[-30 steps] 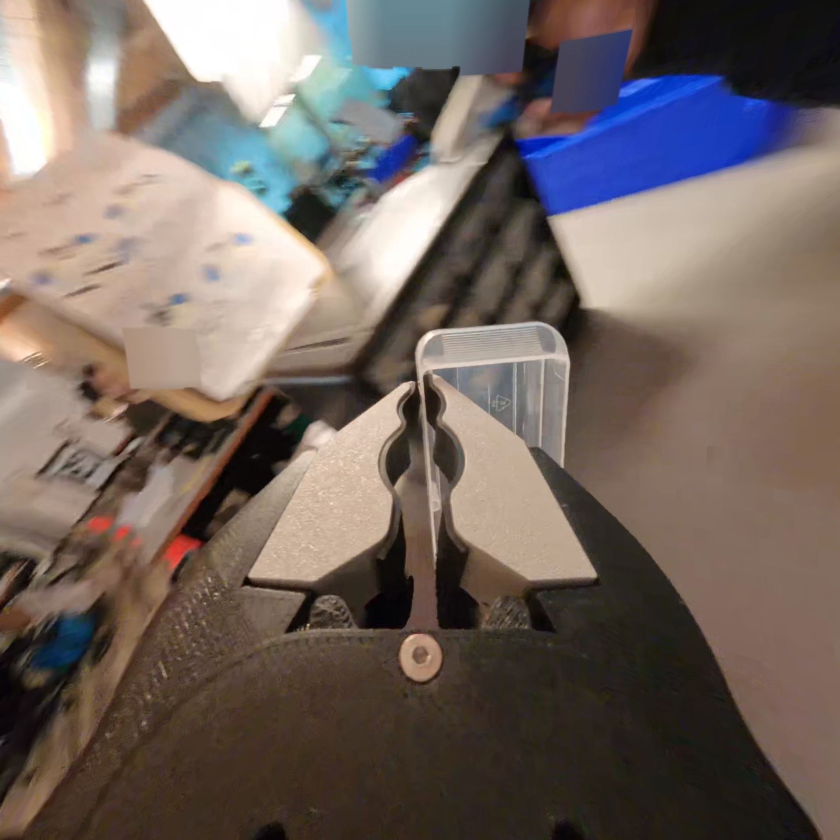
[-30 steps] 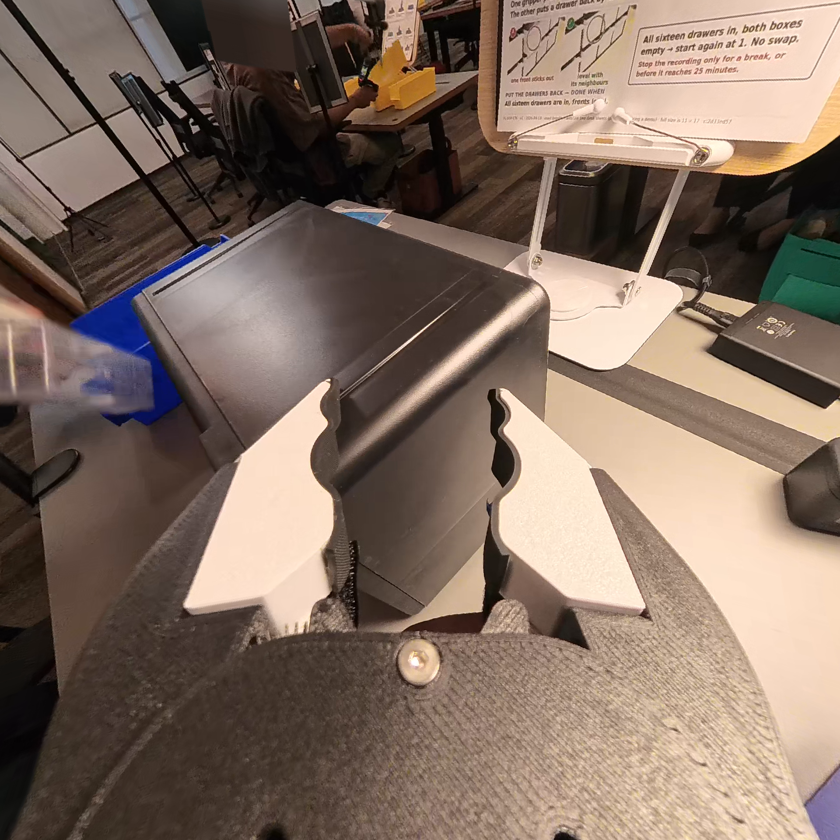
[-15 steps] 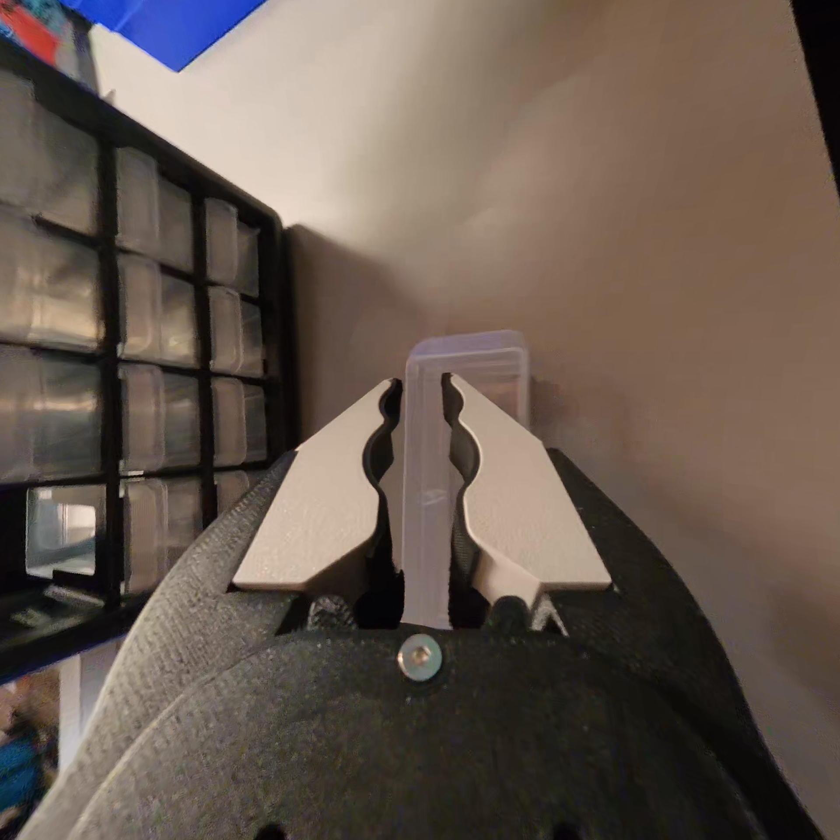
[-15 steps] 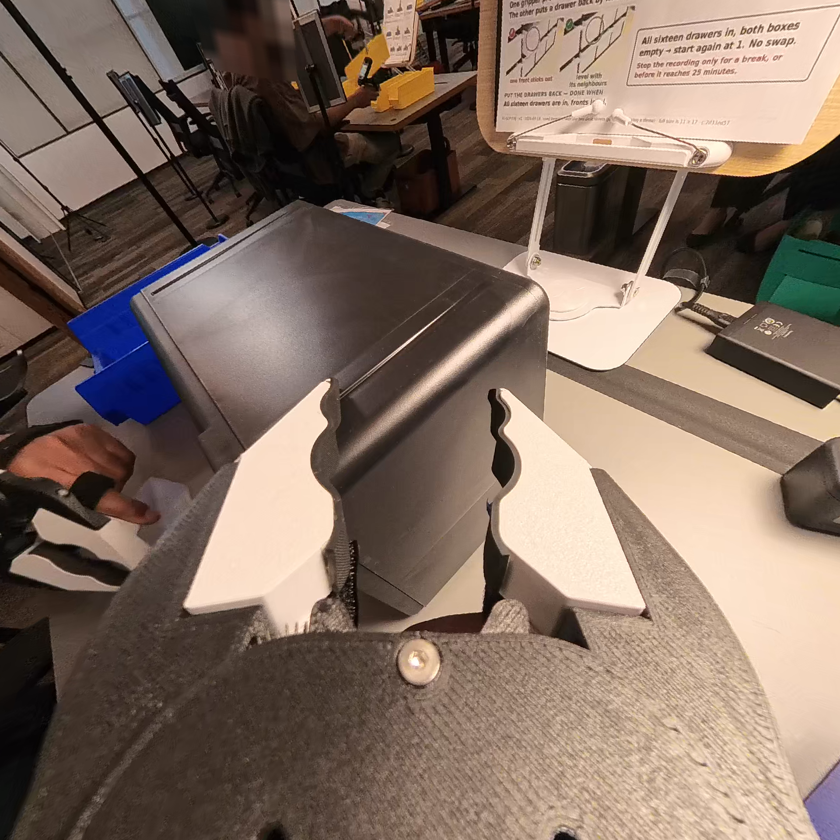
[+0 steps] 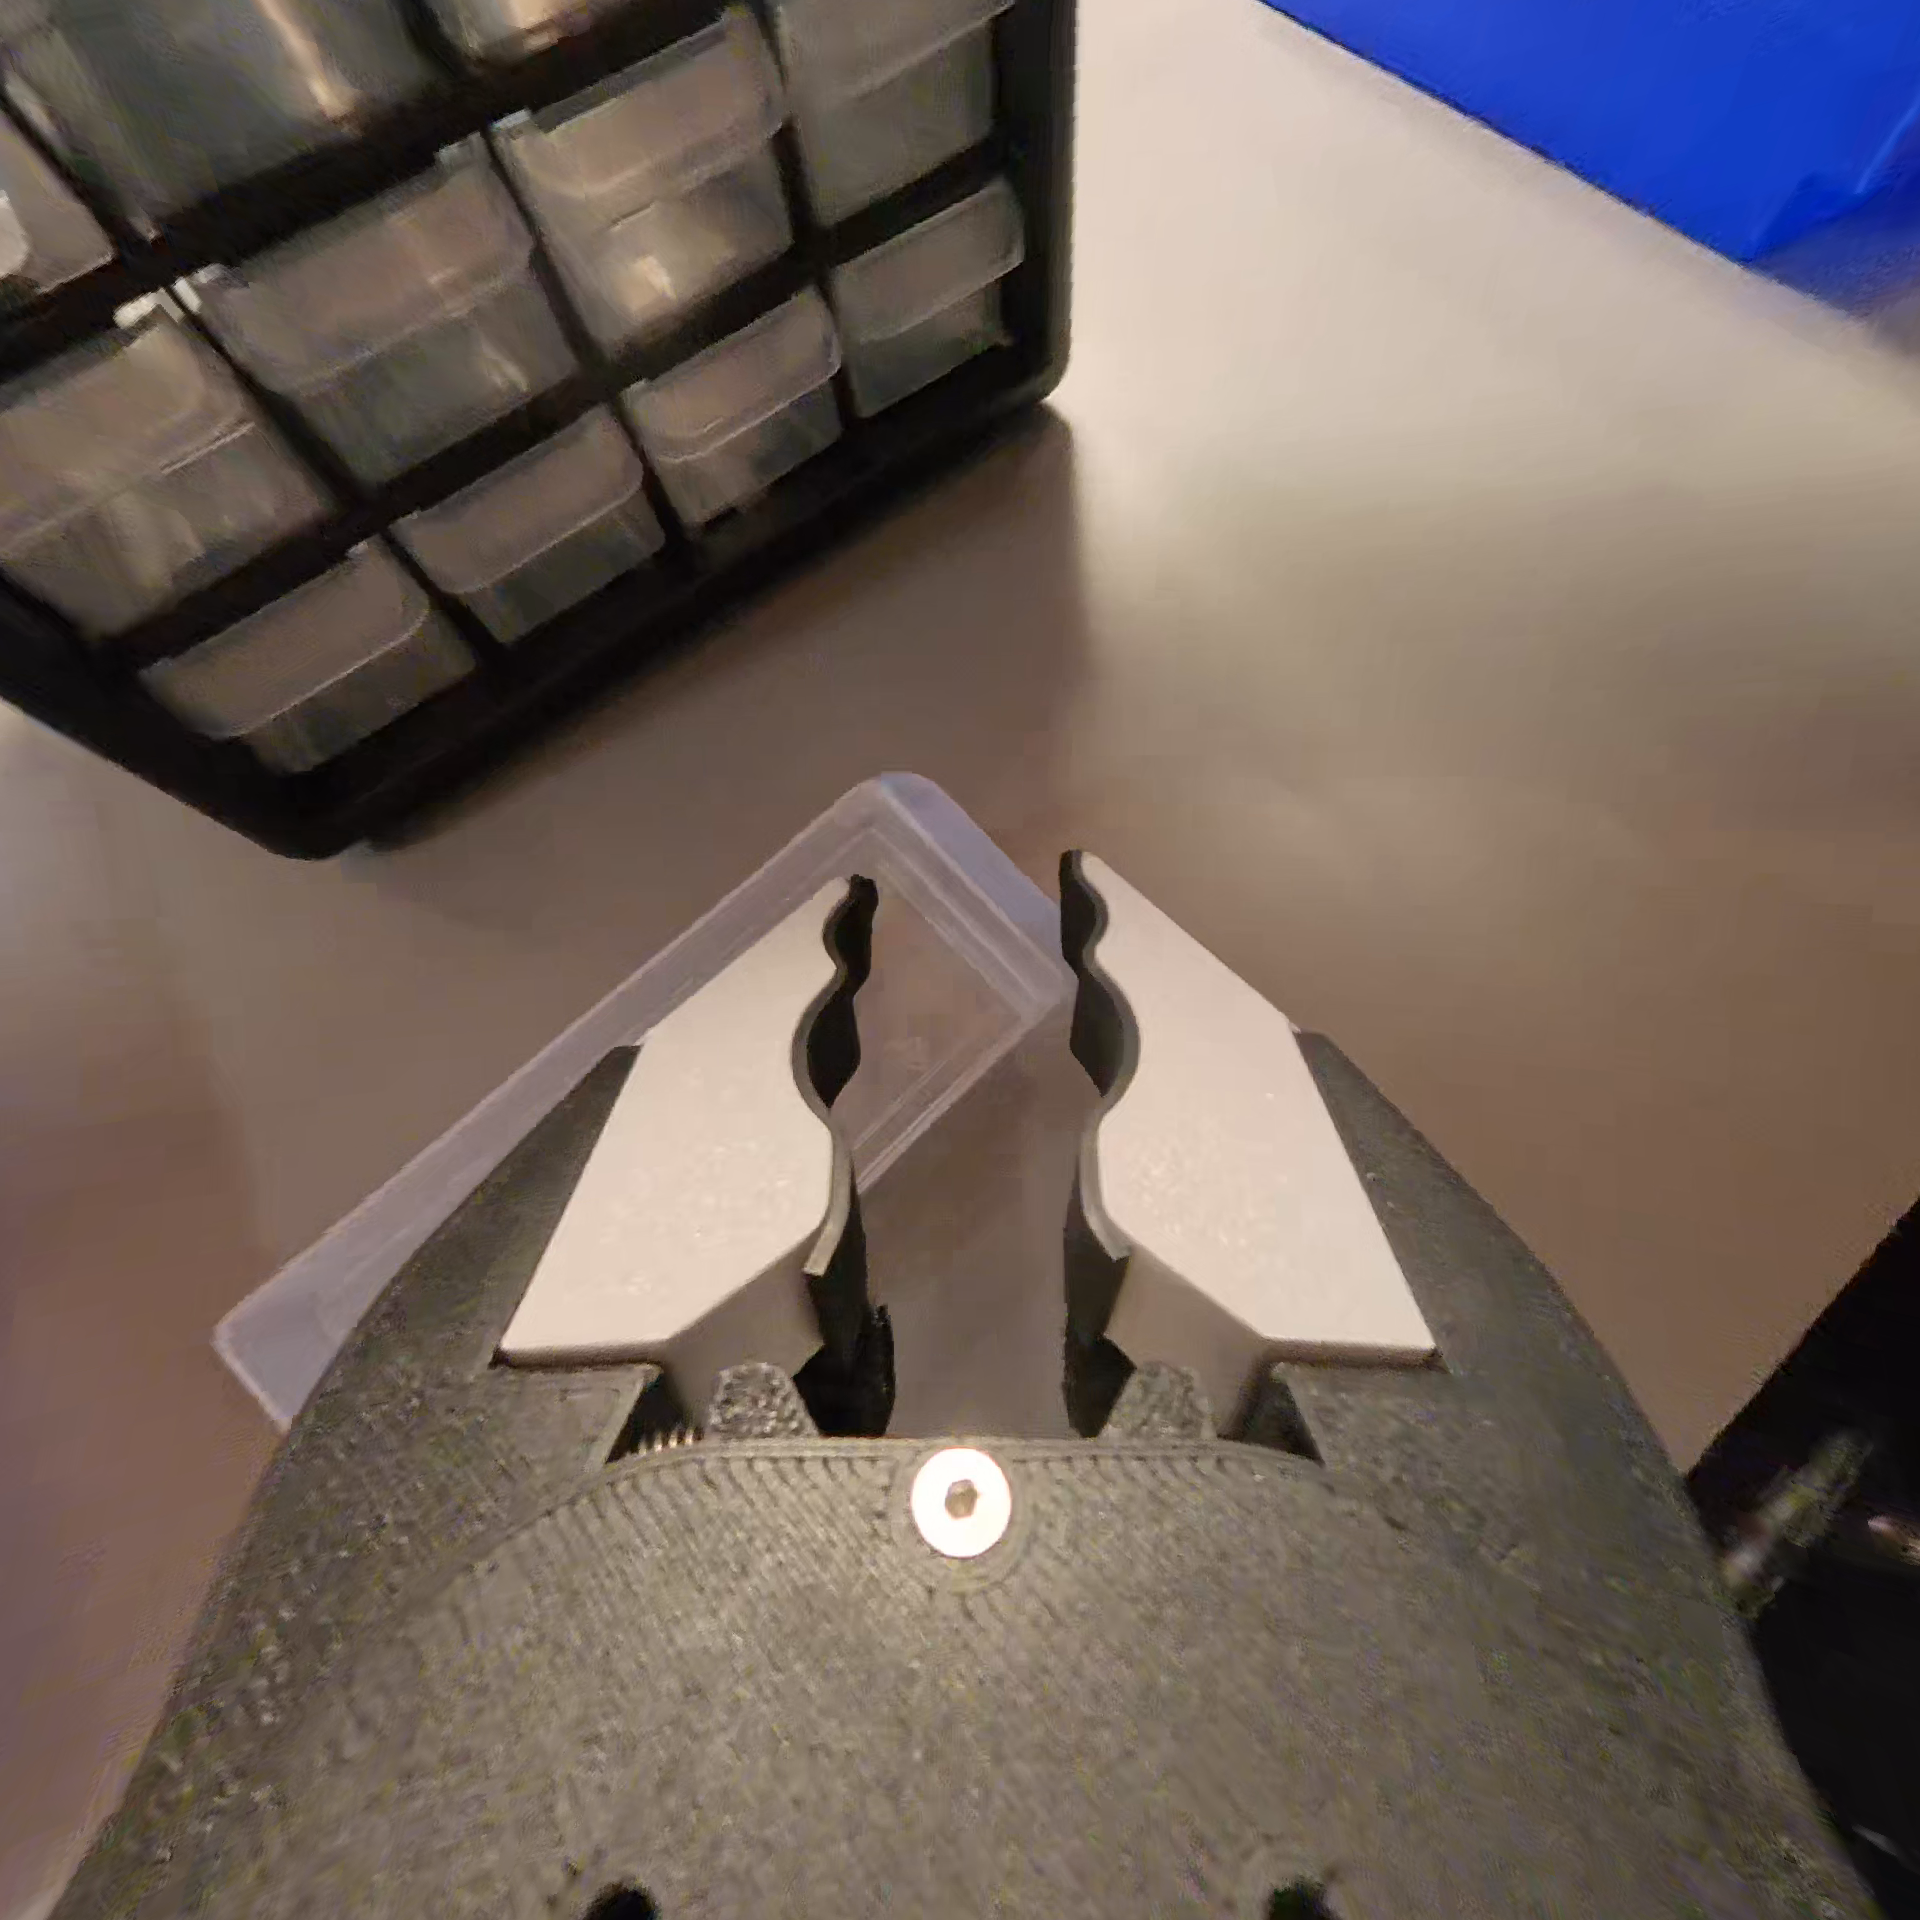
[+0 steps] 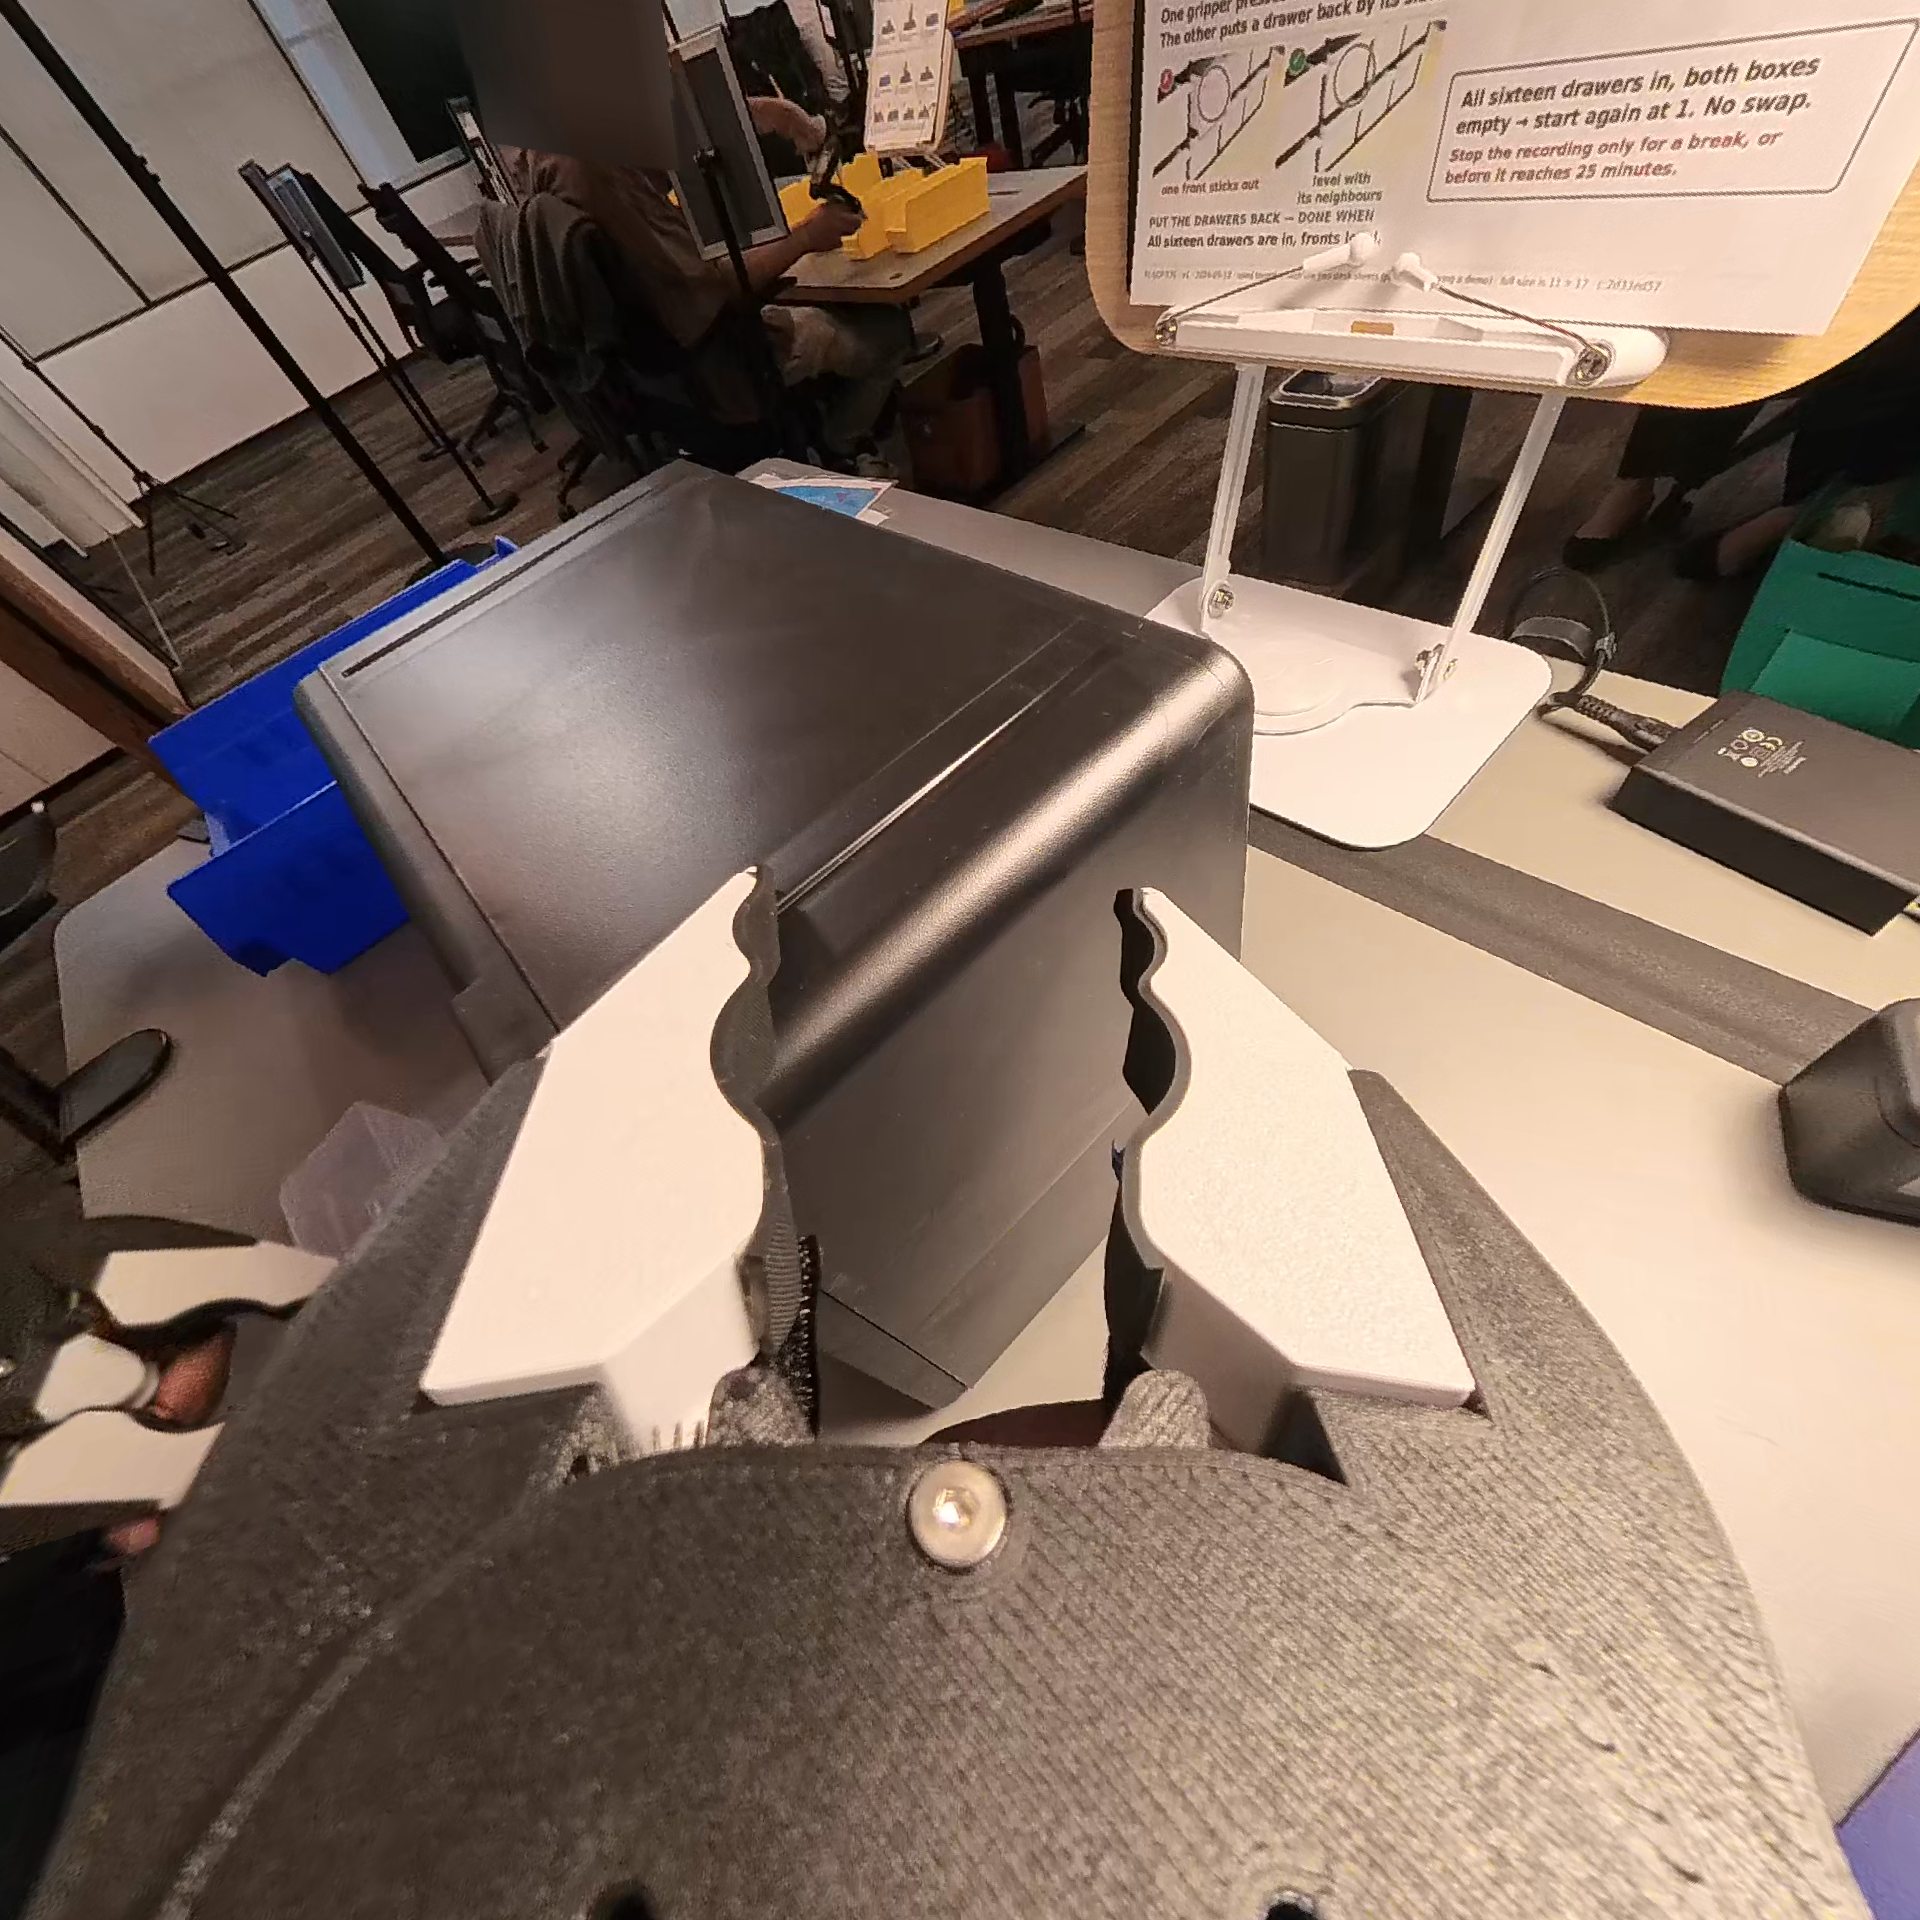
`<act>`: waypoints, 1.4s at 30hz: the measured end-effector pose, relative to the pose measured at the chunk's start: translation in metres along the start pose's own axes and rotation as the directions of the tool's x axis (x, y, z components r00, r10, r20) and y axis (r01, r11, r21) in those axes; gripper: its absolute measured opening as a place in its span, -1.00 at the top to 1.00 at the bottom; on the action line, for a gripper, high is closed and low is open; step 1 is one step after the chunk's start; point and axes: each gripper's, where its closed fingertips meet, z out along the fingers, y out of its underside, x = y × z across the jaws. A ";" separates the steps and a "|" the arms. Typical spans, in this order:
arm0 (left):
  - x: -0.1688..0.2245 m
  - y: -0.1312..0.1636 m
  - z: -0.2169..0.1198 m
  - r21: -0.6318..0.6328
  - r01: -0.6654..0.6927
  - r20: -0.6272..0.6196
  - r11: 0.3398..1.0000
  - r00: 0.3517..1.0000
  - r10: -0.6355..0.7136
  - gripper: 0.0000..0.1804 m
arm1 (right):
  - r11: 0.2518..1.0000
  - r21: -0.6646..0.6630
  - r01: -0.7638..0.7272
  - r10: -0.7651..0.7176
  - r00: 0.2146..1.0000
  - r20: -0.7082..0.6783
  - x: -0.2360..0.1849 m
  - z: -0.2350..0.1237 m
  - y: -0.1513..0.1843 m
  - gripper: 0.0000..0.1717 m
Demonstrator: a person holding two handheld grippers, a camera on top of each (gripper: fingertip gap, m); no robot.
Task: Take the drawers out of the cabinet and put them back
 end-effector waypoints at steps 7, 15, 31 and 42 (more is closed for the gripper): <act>0.006 0.003 0.007 -0.104 -0.305 0.046 0.947 0.949 0.311 0.78 | 1.000 -0.001 -0.001 0.001 1.000 0.004 -0.001 0.000 0.000 0.20; -0.008 0.012 -0.034 -0.142 -0.505 -0.271 0.851 0.847 0.457 0.59 | 1.000 -0.004 0.013 -0.013 1.000 0.005 -0.004 -0.002 -0.001 0.21; -0.039 0.014 -0.021 0.003 -0.895 -0.435 0.446 0.401 0.807 0.45 | 0.999 -0.007 0.033 -0.033 0.999 0.013 -0.008 -0.005 -0.002 0.20; -0.049 0.035 0.011 -0.026 -0.955 -0.419 0.297 0.280 0.864 0.71 | 1.000 -0.007 0.021 -0.021 1.000 0.001 -0.002 -0.006 -0.002 0.21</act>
